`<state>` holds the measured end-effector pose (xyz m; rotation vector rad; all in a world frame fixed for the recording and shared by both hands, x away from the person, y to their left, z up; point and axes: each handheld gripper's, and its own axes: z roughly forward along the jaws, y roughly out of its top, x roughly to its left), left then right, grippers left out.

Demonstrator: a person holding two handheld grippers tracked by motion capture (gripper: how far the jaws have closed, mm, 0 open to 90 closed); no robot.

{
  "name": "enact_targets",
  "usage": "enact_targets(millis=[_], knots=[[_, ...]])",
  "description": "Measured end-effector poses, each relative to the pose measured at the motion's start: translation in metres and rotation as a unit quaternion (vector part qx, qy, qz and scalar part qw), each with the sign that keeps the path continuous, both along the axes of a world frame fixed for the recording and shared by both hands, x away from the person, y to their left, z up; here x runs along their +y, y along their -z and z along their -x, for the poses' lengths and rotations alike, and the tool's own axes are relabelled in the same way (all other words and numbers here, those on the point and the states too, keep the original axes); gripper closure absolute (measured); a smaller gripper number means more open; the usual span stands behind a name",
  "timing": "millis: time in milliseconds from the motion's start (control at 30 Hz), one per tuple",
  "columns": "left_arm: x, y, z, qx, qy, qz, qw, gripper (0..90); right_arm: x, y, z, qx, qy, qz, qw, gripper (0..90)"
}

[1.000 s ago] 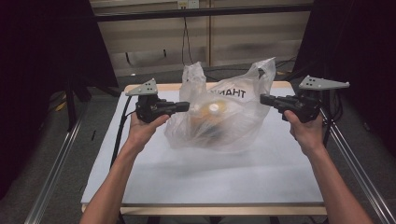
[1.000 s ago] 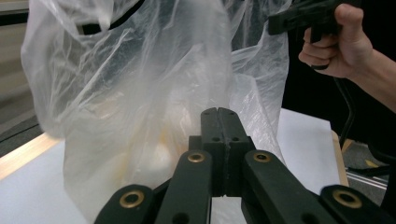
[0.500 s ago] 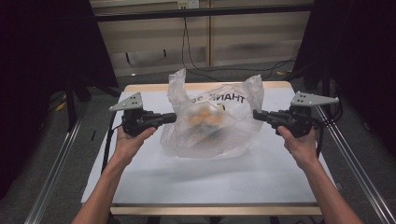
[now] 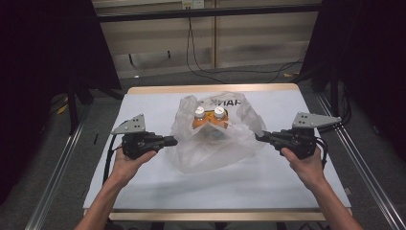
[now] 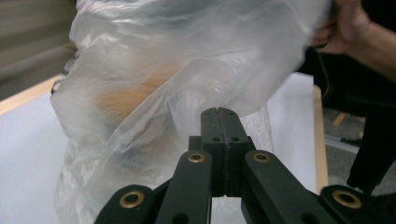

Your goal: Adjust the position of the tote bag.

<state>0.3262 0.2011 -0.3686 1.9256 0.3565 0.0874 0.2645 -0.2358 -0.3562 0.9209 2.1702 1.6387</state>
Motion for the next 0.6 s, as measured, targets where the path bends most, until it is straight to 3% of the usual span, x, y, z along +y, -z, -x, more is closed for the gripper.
enact_targets(millis=[333, 400, 600], knots=[[0.002, 0.015, 0.014, 0.008, 0.005, -0.022, 0.9997, 90.0, 0.006, 0.016, 0.009, 0.015, -0.015, 0.013, 0.9997, 90.0], [0.003, 0.02, 0.016, 0.015, 0.008, -0.018, 0.9997, 90.0, 0.006, 0.017, 0.01, 0.017, -0.016, 0.012, 0.9996, 90.0], [0.003, 0.039, 0.023, 0.032, 0.013, -0.036, 0.9988, 90.0, 0.01, 0.035, 0.015, 0.039, -0.029, 0.023, 0.9986, 90.0]])
